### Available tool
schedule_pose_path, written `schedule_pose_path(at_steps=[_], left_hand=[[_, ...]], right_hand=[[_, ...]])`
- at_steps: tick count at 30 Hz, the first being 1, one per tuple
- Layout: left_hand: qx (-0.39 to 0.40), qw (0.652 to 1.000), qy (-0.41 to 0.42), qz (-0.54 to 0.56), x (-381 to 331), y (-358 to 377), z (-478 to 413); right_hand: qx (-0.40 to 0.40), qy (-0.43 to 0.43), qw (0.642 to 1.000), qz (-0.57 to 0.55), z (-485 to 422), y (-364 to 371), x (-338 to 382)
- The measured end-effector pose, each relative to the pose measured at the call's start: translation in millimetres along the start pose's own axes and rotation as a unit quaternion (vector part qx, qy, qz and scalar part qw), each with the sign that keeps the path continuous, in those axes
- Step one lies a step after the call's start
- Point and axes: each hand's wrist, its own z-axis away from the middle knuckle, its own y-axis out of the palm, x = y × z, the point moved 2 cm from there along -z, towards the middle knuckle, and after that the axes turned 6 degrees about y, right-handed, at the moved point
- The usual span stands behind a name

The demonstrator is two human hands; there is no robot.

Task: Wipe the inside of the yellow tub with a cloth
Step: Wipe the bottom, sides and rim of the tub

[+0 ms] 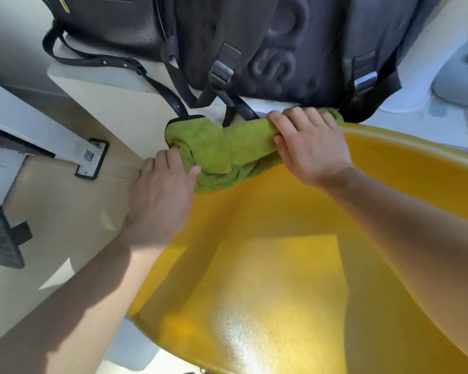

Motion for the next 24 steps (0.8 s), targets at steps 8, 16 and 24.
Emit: schedule_pose_path(at_steps=[8,16,24], left_hand=[[-0.004,0.994,0.111,0.016,-59,6,-72],[-0.031,0.984,0.169,-0.038,-41,14,-63],[-0.044,0.987,0.147,-0.041,-40,15,-55]], right_hand=[[0.012,0.059,0.998,-0.018,-8,2,27],[0.049,0.02,0.999,0.006,17,-7,-38],[0.035,0.133,0.991,-0.001,13,-9,9]])
